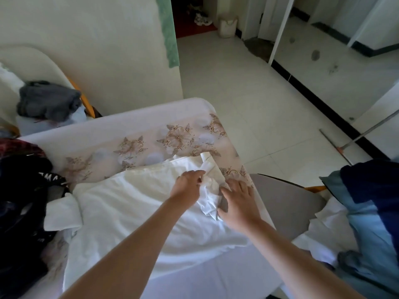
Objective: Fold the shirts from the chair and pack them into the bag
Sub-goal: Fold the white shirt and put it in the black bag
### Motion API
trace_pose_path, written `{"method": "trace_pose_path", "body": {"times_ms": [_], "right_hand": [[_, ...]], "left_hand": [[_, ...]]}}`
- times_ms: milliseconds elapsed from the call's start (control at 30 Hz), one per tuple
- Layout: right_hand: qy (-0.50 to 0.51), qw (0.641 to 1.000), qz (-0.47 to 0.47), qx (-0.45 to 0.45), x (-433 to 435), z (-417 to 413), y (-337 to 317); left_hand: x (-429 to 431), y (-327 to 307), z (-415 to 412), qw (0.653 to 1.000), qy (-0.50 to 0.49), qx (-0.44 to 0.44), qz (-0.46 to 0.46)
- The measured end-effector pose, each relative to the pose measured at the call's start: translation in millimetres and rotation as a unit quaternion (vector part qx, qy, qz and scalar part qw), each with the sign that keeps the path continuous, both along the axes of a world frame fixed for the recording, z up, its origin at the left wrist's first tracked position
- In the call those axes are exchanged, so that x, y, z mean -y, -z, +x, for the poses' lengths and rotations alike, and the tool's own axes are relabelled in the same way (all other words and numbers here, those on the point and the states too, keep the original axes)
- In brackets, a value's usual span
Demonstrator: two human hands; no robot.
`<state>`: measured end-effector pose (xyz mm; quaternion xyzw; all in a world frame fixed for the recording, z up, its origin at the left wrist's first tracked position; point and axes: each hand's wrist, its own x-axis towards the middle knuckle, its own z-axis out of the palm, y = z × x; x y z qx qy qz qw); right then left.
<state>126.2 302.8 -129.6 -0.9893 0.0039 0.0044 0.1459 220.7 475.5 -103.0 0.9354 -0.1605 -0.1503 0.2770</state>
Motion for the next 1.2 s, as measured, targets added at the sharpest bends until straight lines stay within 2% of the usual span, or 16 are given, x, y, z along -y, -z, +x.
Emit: {"method": "trace_pose_path", "body": {"times_ms": [100,200,300,433,500,567,633,733,800,867,900,967,1033,1067,1133,1200], "right_hand": [[-0.082,0.996,0.022,0.032,-2,-6,0],[-0.15,0.984,0.076,0.053,-9,-10,-6],[-0.19,0.972,0.14,-0.023,-20,-10,-17],[-0.175,0.966,0.162,-0.103,-25,-15,-17],[-0.15,0.976,0.132,-0.087,-25,-15,-11],[-0.126,0.985,0.094,-0.069,-23,-10,-10],[-0.14,0.984,0.092,-0.053,-22,-7,-11],[-0.177,0.979,0.099,-0.002,-20,-6,-14],[-0.194,0.973,0.108,-0.064,-24,-6,-18],[-0.156,0.96,0.158,-0.168,-27,-5,-22],[-0.118,0.96,0.187,-0.171,-26,-2,-22],[-0.024,0.976,0.201,-0.074,-20,5,-20],[0.055,0.988,0.141,0.033,-12,11,-13],[0.086,0.99,0.104,0.045,-8,12,-11],[0.13,0.99,0.045,-0.012,-1,12,-8],[0.151,0.985,0.053,-0.07,5,11,-4]], "left_hand": [[-34,-6,-6,0.997,-0.038,0.035,-0.06],[-79,-12,-19,1.0,0.006,-0.015,0.016],[-109,-10,-34,0.993,0.002,-0.076,0.093],[-96,-7,-33,0.995,-0.086,-0.024,0.039],[-81,-3,-34,0.995,-0.074,-0.026,0.06],[-70,3,-31,0.989,-0.065,-0.051,0.125],[-61,0,-23,0.985,-0.071,-0.027,0.155],[-59,-7,-7,0.99,-0.095,-0.005,0.101],[-64,-8,0,0.99,-0.071,-0.037,0.114],[-67,-11,2,0.977,-0.024,-0.074,0.198],[-66,-12,4,0.974,-0.023,-0.059,0.219],[-58,-14,13,0.979,-0.036,-0.006,0.201],[-41,-19,25,0.989,-0.056,0.023,0.135],[-32,-21,30,0.991,-0.042,0.032,0.124],[-11,-20,40,0.992,0.004,0.032,0.126],[8,-16,47,0.987,0.022,0.026,0.155]]}}
